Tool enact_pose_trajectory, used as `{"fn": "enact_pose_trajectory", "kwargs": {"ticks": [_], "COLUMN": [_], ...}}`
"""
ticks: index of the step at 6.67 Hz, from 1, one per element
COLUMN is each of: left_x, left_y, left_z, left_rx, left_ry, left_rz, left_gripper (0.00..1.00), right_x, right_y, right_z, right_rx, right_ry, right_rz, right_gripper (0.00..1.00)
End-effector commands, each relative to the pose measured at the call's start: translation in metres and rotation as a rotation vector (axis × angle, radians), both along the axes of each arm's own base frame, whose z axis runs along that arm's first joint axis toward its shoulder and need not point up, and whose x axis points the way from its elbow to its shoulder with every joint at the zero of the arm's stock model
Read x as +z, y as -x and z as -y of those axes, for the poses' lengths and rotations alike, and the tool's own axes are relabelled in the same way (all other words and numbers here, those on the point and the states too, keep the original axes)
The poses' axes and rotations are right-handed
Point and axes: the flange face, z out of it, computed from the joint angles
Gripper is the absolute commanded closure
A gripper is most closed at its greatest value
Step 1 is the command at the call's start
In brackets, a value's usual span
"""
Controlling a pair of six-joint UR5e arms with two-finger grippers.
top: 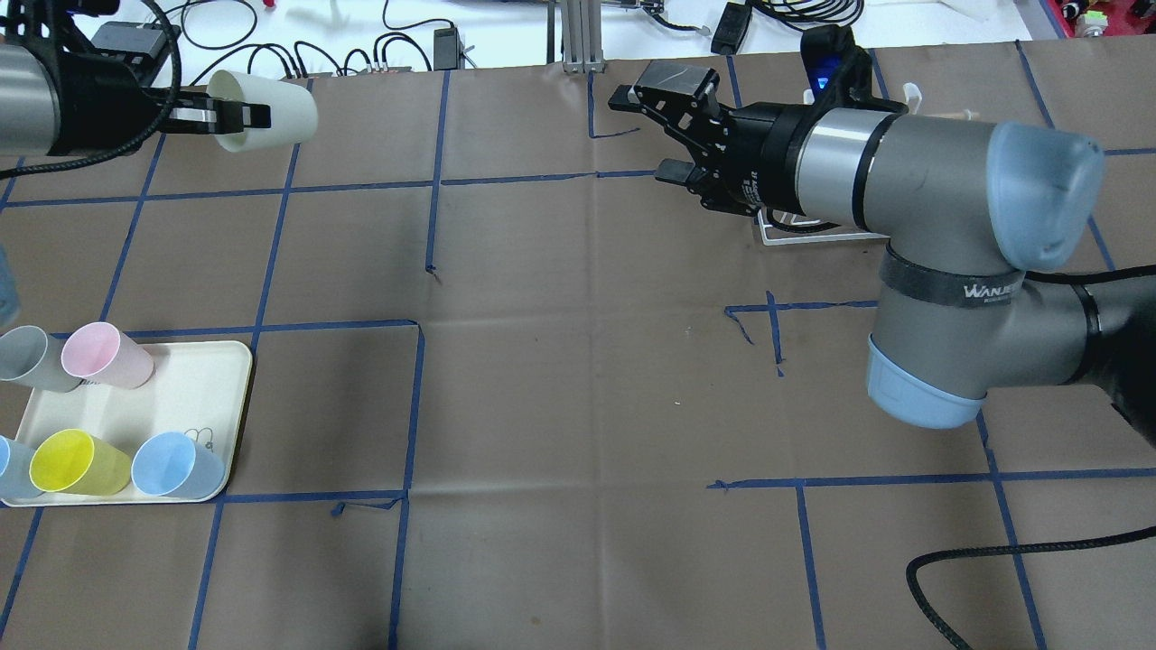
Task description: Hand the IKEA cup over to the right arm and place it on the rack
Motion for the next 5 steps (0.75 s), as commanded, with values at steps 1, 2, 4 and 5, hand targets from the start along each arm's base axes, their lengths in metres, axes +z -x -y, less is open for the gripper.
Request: {"fn": "enact_pose_trajectory", "kwargs": {"ticks": [1,2,4,5], "left_x": [-0.005,-0.024,-0.053,-0.048], "left_y": [0.028,0.037,0.058,0.076], "left_z": [-0.019,-0.031,-0.052,-0.055], "left_rx": [-0.120,-0.163,-0.215,-0.253], "left_ry": [0.179,0.222,0.324,0.325], "left_rz": [-0.123,-0.174,-0.184,-0.199], "left_gripper": [1.00,1.00,1.00,1.00], "right_x": [-0.006,0.002,0.009,0.009], "right_y": [0.001,0.001,0.003,0.003], "right_z": [-0.015,-0.019,-0.023,-0.023], "right_rx": [-0.071,-0.084,-0.089,-0.090], "right_ry": [0.004,0.043,0.140,0.139], "right_rz": [0.116,0.145,0.142,0.143], "right_gripper": [0.00,0.00,0.00,0.00]}}
